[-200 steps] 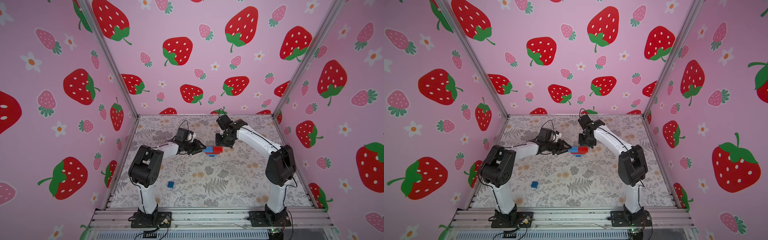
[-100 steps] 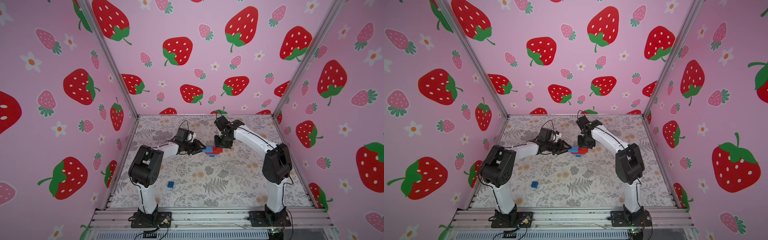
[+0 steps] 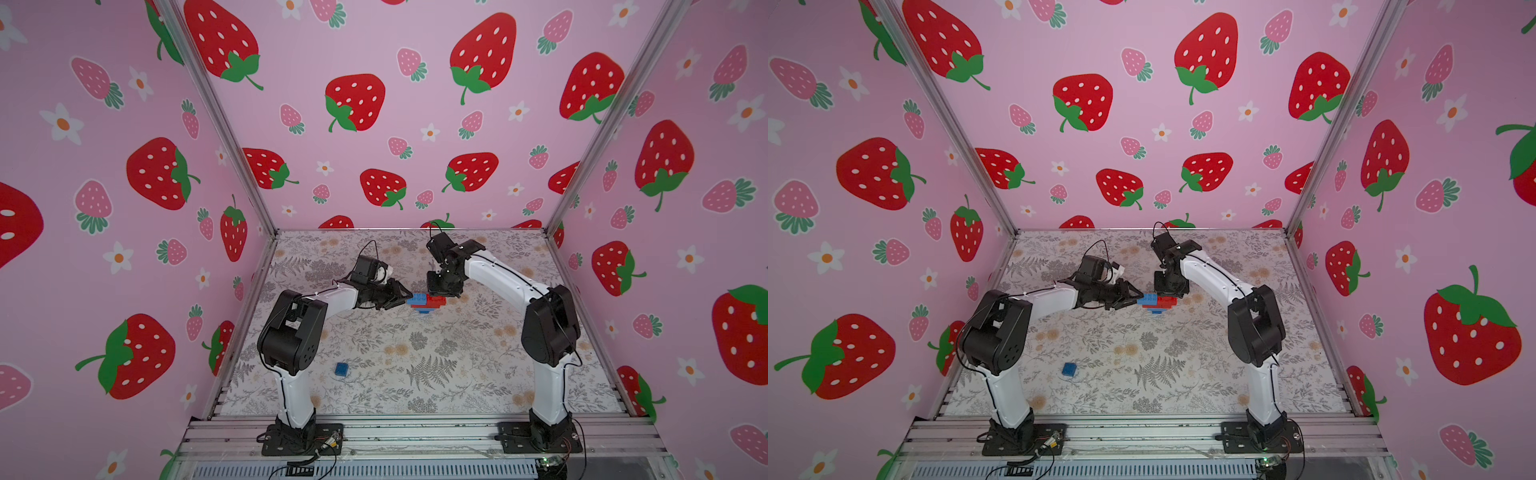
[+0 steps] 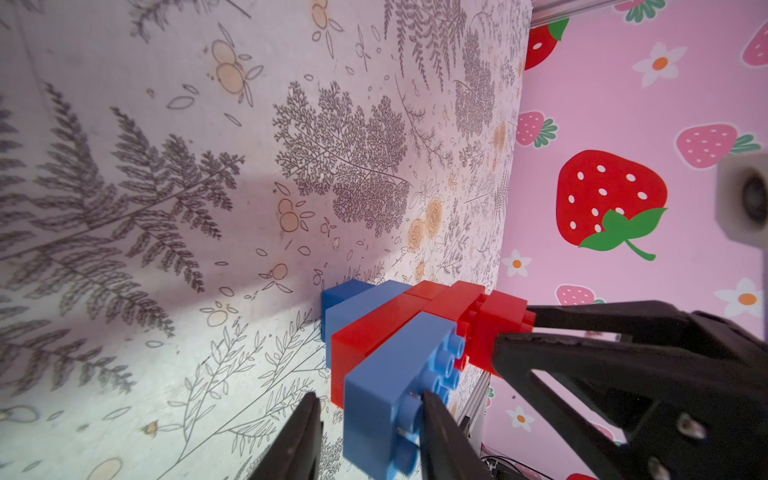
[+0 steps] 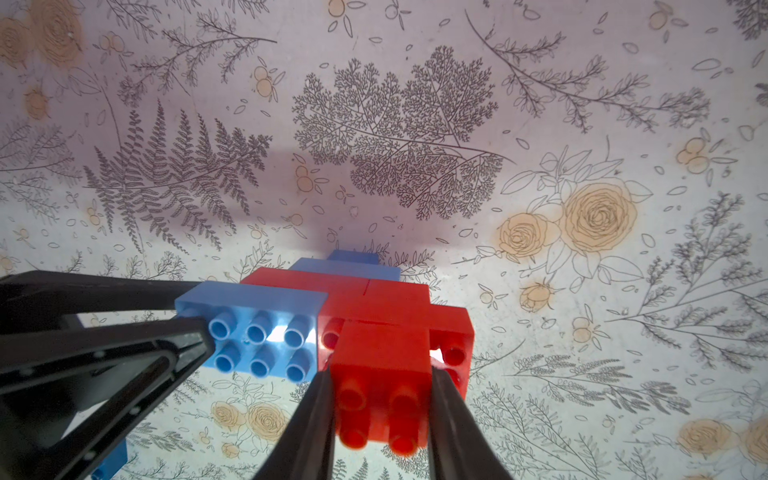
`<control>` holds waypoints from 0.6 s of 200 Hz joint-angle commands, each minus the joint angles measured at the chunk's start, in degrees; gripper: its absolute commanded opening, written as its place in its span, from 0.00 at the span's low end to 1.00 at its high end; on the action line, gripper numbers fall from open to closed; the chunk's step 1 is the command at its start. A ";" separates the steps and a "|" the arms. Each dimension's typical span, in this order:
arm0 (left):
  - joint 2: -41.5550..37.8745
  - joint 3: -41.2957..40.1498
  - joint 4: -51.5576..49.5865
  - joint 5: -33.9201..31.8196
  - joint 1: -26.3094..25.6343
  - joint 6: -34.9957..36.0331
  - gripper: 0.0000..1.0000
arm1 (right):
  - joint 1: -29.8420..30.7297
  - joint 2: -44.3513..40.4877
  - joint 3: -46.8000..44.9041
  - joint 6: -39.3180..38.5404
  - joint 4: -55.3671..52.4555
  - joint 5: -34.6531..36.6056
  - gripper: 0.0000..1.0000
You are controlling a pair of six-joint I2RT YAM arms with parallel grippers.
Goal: Assemble a heart with lego
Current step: Assemble the lego brick with the lego brick.
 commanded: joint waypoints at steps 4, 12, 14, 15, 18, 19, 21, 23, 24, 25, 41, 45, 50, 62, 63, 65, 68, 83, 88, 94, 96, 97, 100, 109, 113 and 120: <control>1.03 2.10 -2.45 -1.26 -0.30 1.54 0.42 | 0.37 -0.13 -1.29 -0.21 -0.46 -0.97 0.34; 0.99 2.05 -2.55 -1.66 -0.29 1.50 0.42 | 0.37 -0.67 -1.66 -0.04 -0.23 -0.92 0.34; 0.95 2.08 -2.60 -1.74 -0.30 1.54 0.41 | 0.31 -0.79 -1.70 -0.02 -0.22 -0.90 0.34; 0.95 2.04 -2.62 -1.77 -0.26 1.56 0.42 | 0.34 -0.81 -1.75 0.02 -0.22 -0.89 0.34; 0.89 2.01 -2.63 -1.83 -0.23 1.63 0.41 | 0.31 -0.99 -1.91 0.06 -0.14 -0.89 0.34; 0.91 2.05 -2.59 -1.85 -0.27 1.65 0.41 | 0.30 -1.00 -1.90 0.07 -0.13 -0.89 0.34; 0.87 2.02 -2.63 -1.85 -0.29 1.67 0.42 | 0.33 -1.13 -1.89 0.11 -0.17 -0.91 0.34; 0.88 2.01 -2.75 -1.94 -0.26 1.67 0.41 | 0.36 -1.17 -1.96 0.15 -0.21 -0.94 0.34; 0.91 2.01 -2.74 -1.96 -0.23 1.67 0.41 | 0.37 -1.22 -2.01 0.15 -0.21 -0.96 0.34; 0.93 2.01 -2.78 -1.96 -0.22 1.67 0.41 | 0.33 -1.24 -2.00 0.15 -0.26 -0.97 0.34; 1.03 2.27 -3.00 -2.00 -0.30 1.63 0.41 | 0.33 -1.62 -2.36 0.31 -0.26 -0.90 0.34; 1.03 2.31 -2.99 -1.97 -0.27 1.59 0.41 | 0.37 -1.73 -2.61 0.41 -0.07 -1.01 0.34; 1.03 2.39 -3.15 -1.97 -0.34 1.59 0.41 | 0.31 -1.82 -2.91 0.50 0.12 -1.05 0.34; 0.95 2.32 -3.43 -2.28 -0.42 1.67 0.41 | 0.32 -1.87 -3.19 0.81 0.05 -1.15 0.34; 0.99 2.29 -3.39 -2.30 -0.41 1.67 0.41 | 0.30 -1.88 -3.29 0.84 0.05 -1.24 0.34; 0.95 2.28 -3.36 -2.32 -0.39 1.67 0.41 | 0.29 -1.88 -3.29 0.88 0.09 -1.30 0.34; 0.94 2.20 -3.36 -2.32 -0.35 1.67 0.41 | 0.35 -1.97 -3.42 0.86 0.05 -1.32 0.34; 0.79 2.02 -3.36 -2.49 -0.41 1.60 0.41 | 0.29 -2.45 -4.05 1.89 -0.03 -0.25 0.34; 0.71 1.92 -3.35 -2.58 -0.39 1.60 0.41 | 0.32 -2.58 -4.16 2.28 0.00 -0.02 0.34; 0.55 1.85 -3.32 -2.67 -0.40 1.58 0.41 | 0.36 -2.84 -4.13 2.73 -0.20 0.07 0.34; 0.51 1.84 -3.27 -2.67 -0.39 1.58 0.41 | 0.37 -2.91 -4.17 2.86 -0.28 0.14 0.34; 0.46 1.83 -3.27 -2.67 -0.39 1.63 0.41 | 0.37 -2.97 -4.17 2.96 -0.29 0.20 0.34; 0.42 1.87 -3.28 -2.68 -0.41 1.59 0.41 | 0.43 -3.15 -4.18 3.17 -0.30 0.31 0.33; 0.16 1.83 -3.34 -3.05 -0.56 1.55 0.41 | 0.70 -3.58 -4.23 3.62 -0.22 0.87 0.33; 0.00 1.76 -3.36 -3.19 -0.60 1.52 0.41 | 0.78 -3.66 -4.21 3.75 -0.17 1.22 0.33; -0.09 1.74 -3.16 -3.19 -0.79 1.40 0.41 | 0.93 -3.60 -4.26 3.80 0.00 1.87 0.33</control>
